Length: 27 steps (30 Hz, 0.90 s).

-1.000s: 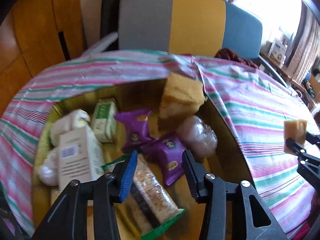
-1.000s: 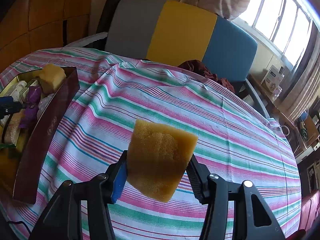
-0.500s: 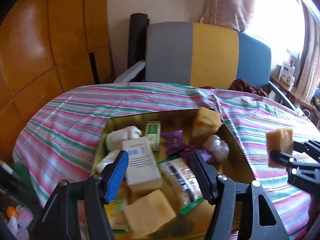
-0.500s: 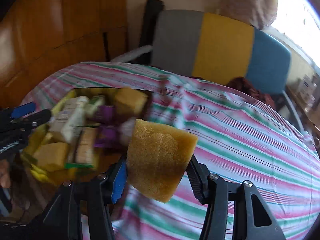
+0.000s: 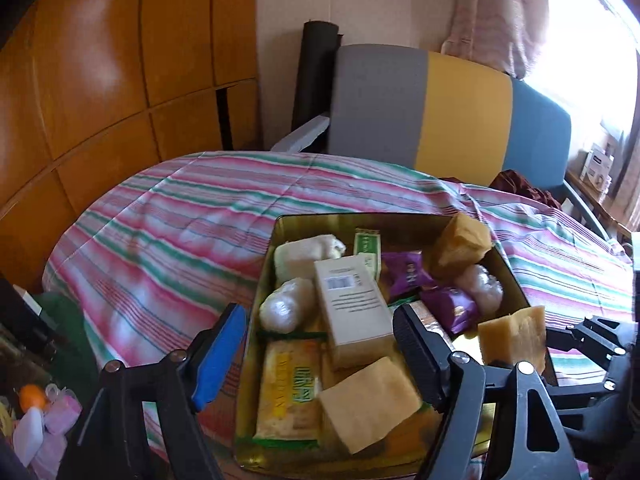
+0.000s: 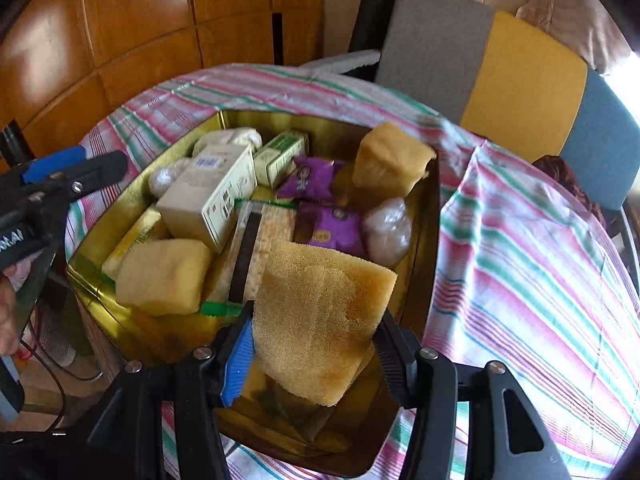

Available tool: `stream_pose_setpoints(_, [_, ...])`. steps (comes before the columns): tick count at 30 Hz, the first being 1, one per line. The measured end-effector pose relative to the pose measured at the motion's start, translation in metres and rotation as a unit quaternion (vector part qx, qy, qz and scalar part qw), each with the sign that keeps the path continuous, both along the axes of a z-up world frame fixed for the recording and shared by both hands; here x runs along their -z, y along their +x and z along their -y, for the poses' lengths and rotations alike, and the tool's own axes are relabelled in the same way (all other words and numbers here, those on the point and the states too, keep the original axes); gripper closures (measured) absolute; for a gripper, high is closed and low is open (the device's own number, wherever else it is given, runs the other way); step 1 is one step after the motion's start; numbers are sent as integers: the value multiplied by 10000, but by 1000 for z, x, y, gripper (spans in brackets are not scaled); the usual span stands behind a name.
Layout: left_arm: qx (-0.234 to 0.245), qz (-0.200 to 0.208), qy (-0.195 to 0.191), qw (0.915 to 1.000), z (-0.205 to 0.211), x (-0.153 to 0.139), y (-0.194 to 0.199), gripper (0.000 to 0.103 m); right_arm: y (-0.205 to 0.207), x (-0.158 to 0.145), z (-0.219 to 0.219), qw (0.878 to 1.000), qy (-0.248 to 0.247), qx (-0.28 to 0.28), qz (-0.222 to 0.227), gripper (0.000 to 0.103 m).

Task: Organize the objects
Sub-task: 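Carry the yellow sponge into the tray and open the right gripper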

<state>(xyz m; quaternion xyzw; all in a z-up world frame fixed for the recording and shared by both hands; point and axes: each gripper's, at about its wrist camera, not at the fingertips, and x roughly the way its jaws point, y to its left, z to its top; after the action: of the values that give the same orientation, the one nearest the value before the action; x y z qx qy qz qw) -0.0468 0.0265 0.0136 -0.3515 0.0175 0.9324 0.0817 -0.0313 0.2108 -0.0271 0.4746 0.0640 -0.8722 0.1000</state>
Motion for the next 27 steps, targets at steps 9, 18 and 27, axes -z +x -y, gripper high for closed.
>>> stream_pose_setpoints(9, [-231,73,-1,9997,22,4,3,20,-7,17,3,9993,165,66,334,42])
stream_pose_setpoints(18, [-335,115,-30,9994,28,9,11,13,2,15,3,9991,232,330,158,34])
stream_pose_setpoints(27, [-303,-67,67,9995,23,0,25,0,23,-21,-1,9928,-83,1007,-648,31])
